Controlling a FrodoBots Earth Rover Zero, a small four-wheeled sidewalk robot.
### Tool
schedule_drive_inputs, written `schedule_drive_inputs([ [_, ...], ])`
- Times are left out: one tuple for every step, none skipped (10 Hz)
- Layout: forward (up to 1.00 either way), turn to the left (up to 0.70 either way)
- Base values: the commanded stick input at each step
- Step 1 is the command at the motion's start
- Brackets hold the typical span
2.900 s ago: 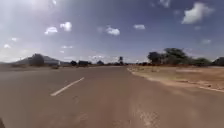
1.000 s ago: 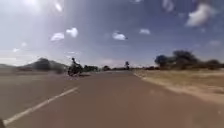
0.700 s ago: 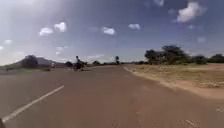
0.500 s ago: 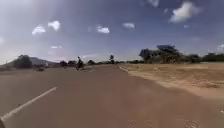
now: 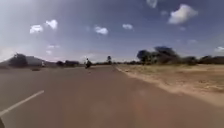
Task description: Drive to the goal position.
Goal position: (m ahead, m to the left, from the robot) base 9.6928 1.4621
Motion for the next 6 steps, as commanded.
schedule_drive_inputs([
  [0.85,0.0],
  [0.85,0.0],
  [0.85,0.02],
  [0.85,0.11],
  [0.85,0.2],
  [0.85,0.29],
])
